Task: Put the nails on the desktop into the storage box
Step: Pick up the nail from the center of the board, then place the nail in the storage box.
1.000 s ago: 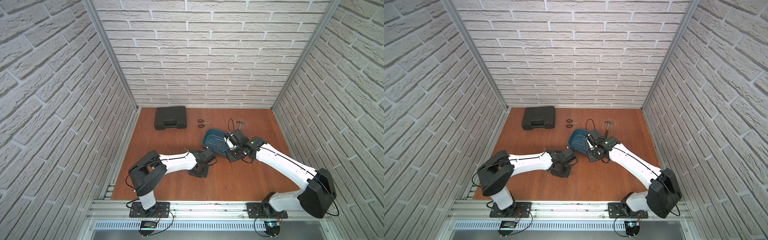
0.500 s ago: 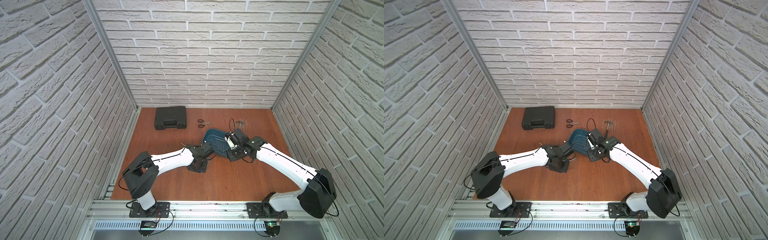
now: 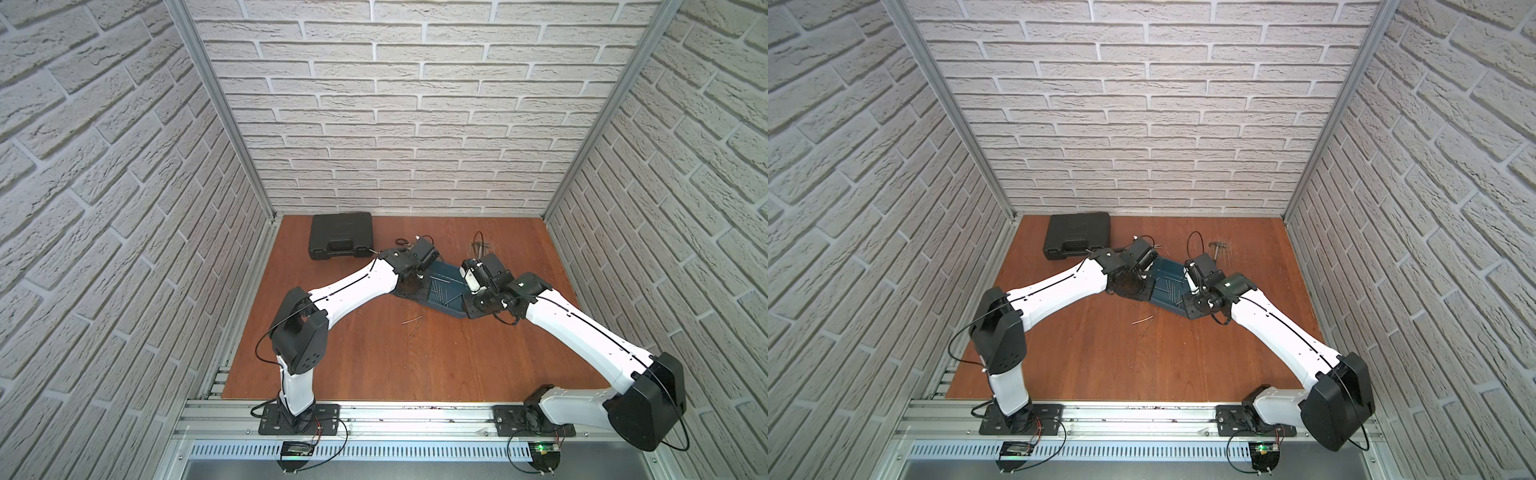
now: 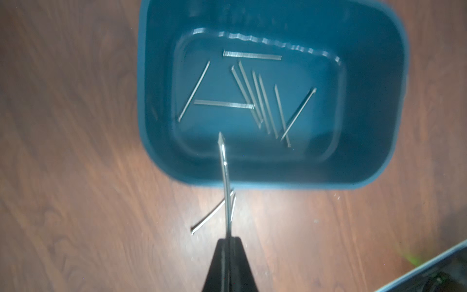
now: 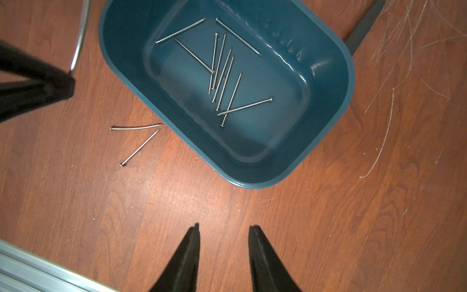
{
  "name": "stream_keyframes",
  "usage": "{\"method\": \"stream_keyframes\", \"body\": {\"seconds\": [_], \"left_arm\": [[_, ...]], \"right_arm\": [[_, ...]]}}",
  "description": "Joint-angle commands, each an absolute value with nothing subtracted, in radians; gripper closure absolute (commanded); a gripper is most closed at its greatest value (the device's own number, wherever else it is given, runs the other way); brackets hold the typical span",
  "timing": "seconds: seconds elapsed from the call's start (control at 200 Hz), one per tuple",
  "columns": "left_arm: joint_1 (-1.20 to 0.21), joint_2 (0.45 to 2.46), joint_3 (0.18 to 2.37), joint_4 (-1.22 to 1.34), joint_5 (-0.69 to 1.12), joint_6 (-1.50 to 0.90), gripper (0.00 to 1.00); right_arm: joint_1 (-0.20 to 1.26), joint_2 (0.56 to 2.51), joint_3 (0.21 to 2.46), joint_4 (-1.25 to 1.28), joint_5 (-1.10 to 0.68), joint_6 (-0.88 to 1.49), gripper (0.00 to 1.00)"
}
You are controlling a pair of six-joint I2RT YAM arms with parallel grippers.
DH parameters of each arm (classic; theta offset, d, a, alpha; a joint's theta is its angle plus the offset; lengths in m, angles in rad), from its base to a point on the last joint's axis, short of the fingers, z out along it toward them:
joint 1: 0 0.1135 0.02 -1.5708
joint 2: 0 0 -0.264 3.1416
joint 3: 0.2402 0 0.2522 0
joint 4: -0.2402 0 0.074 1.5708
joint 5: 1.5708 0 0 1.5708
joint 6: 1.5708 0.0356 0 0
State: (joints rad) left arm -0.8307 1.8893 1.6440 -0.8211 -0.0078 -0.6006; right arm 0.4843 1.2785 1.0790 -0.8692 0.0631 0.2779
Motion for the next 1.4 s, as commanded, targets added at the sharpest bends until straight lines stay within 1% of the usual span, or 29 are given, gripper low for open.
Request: {"method": "stream_keyframes", "body": {"seconds": [0.0,0.075,0.13,0.15,0.195,0.245,0.315,0.37,0.565,0.72,1.025,1.215,1.395], "left_arm": [[-0.819,1.954,1.737,-0.870,0.021,-0.536,1.00],[-0.812,1.995,1.783,-0.871,0.032,-0.532,1.00],[-0.803,2.016,1.806,-0.864,0.042,-0.533,0.95],[-0.800,2.022,1.816,-0.862,0.046,-0.534,0.91],[-0.794,2.035,1.838,-0.861,0.051,-0.537,0.79],[-0.790,2.042,1.860,-0.862,0.050,-0.537,0.71],[-0.785,2.039,1.880,-0.862,0.043,-0.537,0.62],[-0.781,2.029,1.887,-0.861,0.036,-0.536,0.60],[-0.767,1.944,1.822,-0.859,0.002,-0.537,0.58],[-0.760,1.839,1.676,-0.842,-0.019,-0.539,0.59],[-0.758,1.665,1.393,-0.801,-0.020,-0.550,0.64],[-0.757,1.626,1.271,-0.783,-0.001,-0.518,0.65],[-0.762,1.667,1.217,-0.719,0.058,-0.471,0.65]], "right_arm": [[0.472,1.232,1.059,-0.892,0.074,0.287,0.63],[0.466,1.214,1.054,-0.902,0.085,0.288,0.63],[0.463,1.202,1.049,-0.906,0.089,0.288,0.63],[0.462,1.198,1.047,-0.907,0.090,0.288,0.63],[0.460,1.190,1.042,-0.908,0.094,0.288,0.63],[0.459,1.184,1.039,-0.909,0.095,0.285,0.62],[0.457,1.180,1.041,-0.913,0.096,0.280,0.62],[0.457,1.183,1.043,-0.916,0.096,0.274,0.62],[0.457,1.214,1.065,-0.916,0.080,0.257,0.62],[0.457,1.250,1.094,-0.911,0.051,0.245,0.62],[0.458,1.306,1.123,-0.884,-0.007,0.241,0.62],[0.460,1.321,1.112,-0.867,-0.040,0.245,0.63],[0.461,1.321,1.088,-0.850,-0.062,0.263,0.63]]}}
